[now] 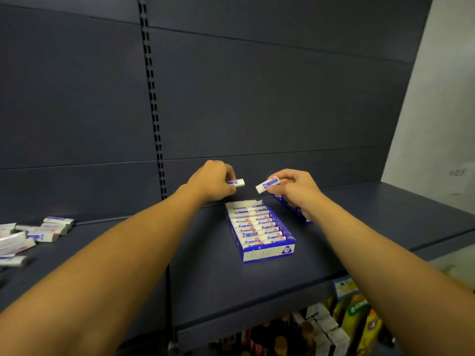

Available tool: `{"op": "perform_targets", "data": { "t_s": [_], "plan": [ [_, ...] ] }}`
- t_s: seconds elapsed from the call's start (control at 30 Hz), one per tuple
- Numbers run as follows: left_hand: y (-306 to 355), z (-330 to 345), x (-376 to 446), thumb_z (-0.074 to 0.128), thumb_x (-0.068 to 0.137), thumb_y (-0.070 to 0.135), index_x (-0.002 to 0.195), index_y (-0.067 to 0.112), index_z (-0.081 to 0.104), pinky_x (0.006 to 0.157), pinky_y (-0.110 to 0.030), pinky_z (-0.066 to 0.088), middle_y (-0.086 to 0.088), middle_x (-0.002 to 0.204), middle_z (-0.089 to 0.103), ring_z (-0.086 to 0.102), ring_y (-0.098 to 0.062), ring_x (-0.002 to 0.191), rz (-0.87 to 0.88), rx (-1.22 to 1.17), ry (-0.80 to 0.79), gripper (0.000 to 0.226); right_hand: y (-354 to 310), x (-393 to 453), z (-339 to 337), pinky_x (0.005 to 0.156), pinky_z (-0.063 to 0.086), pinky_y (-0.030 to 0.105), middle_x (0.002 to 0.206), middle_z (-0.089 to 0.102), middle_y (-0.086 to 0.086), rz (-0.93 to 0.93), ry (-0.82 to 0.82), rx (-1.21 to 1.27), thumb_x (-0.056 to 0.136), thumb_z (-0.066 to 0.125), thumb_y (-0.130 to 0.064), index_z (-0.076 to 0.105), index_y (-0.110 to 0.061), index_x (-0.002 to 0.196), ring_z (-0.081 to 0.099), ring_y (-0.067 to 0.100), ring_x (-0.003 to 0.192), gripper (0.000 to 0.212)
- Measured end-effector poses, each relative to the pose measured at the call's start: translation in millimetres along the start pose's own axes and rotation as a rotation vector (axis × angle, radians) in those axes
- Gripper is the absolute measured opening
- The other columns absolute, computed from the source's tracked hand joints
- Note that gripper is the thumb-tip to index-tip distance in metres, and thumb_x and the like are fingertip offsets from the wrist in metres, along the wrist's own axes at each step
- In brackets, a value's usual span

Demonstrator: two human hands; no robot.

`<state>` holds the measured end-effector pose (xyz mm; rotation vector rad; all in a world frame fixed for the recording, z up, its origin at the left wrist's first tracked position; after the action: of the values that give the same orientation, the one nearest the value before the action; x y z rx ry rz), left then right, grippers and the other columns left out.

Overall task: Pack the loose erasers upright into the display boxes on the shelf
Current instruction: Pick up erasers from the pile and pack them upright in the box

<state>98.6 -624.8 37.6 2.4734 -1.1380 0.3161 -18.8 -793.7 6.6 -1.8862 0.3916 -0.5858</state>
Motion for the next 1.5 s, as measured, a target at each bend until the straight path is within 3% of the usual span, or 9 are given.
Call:
{"op": "perform_targets", "data": {
  "t_s": [0.23,0.43,0.73,0.83,0.97,1.1,1.2,1.3,1.5],
  "plan": [
    [-14.9,-2.4,-0.9,0.068,0.081,0.023,0.097,0.022,0.073,0.079,-0.038,0.054,0.005,0.093,0.059,0.058,-0.014,0.085,0.014,-0.076,0.190,0.017,23.5,35.1,30.3,0.048,0.042,0.009,0.093,0.076,0.000,-0.090,-0.122,0.073,0.086,0.076,-0.005,0.073,-0.015,0.106,0.067,-0.002,0.067,0.023],
    [-35.2,10.9,-16.8,0.068,0.079,0.017,0.095,0.024,0.073,0.077,-0.031,0.050,0.008,0.089,0.062,0.058,-0.010,0.082,0.003,-0.118,0.350,0.018,30.3,49.0,48.5,0.054,0.046,0.010,0.094,0.076,-0.002,-0.171,-0.224,0.176,0.086,0.075,-0.010,0.070,-0.016,0.108,0.071,0.007,0.082,0.023],
    [-22.4,20.5,-39.9,0.072,0.084,0.007,0.103,0.017,0.074,0.075,-0.018,0.041,0.007,0.094,0.062,0.055,-0.011,0.087,0.086,-0.181,0.584,0.021,40.9,52.2,57.3,0.072,0.061,0.029,0.095,0.076,-0.004,-0.218,-0.386,0.127,0.086,0.075,-0.019,0.066,-0.023,0.107,0.074,0.019,0.092,0.023],
    [-17.9,22.8,-43.3,0.072,0.085,0.006,0.105,0.014,0.074,0.075,-0.020,0.043,0.005,0.095,0.061,0.055,-0.013,0.087,0.119,-0.180,0.600,0.022,32.4,49.8,60.9,0.072,0.062,0.037,0.083,0.075,-0.004,-0.288,-0.405,0.128,0.088,0.074,-0.014,0.068,-0.024,0.105,0.074,0.028,0.082,0.021],
    [-22.2,27.4,-45.2,0.070,0.085,0.008,0.104,0.014,0.074,0.074,-0.018,0.041,0.003,0.094,0.061,0.055,-0.013,0.086,0.119,-0.204,0.589,0.021,27.5,48.1,65.3,0.067,0.059,0.031,0.078,0.073,-0.012,-0.332,-0.409,0.122,0.087,0.075,-0.010,0.069,-0.023,0.102,0.069,0.035,0.075,0.021],
    [-25.3,27.2,-46.8,0.071,0.084,0.006,0.102,0.016,0.074,0.072,-0.016,0.040,0.004,0.092,0.062,0.056,-0.013,0.086,0.109,-0.226,0.568,0.020,32.8,55.1,61.8,0.062,0.053,0.025,0.090,0.076,-0.001,-0.298,-0.381,0.155,0.086,0.076,-0.011,0.070,-0.013,0.106,0.064,0.014,0.064,0.021],
    [-25.0,28.3,-48.4,0.072,0.084,0.006,0.101,0.017,0.074,0.071,-0.013,0.038,0.005,0.091,0.062,0.056,-0.014,0.085,0.117,-0.235,0.533,0.021,37.6,56.9,59.1,0.057,0.049,0.016,0.090,0.076,0.003,-0.261,-0.369,0.189,0.087,0.074,-0.009,0.069,-0.008,0.106,0.066,0.009,0.066,0.020],
    [-25.5,31.7,-48.5,0.072,0.084,0.007,0.102,0.018,0.074,0.070,-0.014,0.039,0.006,0.091,0.062,0.056,-0.014,0.085,0.125,-0.234,0.502,0.021,40.8,57.1,57.2,0.058,0.051,0.016,0.093,0.076,0.002,-0.245,-0.371,0.182,0.088,0.073,-0.010,0.067,-0.009,0.108,0.072,0.015,0.079,0.021],
    [-25.9,33.7,-47.7,0.071,0.084,0.011,0.102,0.018,0.073,0.071,-0.014,0.039,0.006,0.092,0.062,0.056,-0.012,0.086,0.118,-0.224,0.486,0.019,39.3,54.2,59.2,0.059,0.052,0.019,0.094,0.077,0.004,-0.239,-0.408,0.198,0.087,0.074,-0.009,0.067,-0.008,0.108,0.072,0.019,0.081,0.022]
  ]
}}
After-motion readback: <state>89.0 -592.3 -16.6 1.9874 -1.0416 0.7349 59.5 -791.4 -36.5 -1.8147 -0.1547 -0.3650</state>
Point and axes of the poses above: each hand's wrist, its own x-axis towards the middle knuckle, its own z-axis out of the palm, y = z × x, the point moved 10 cm from there along x, towards the middle knuckle
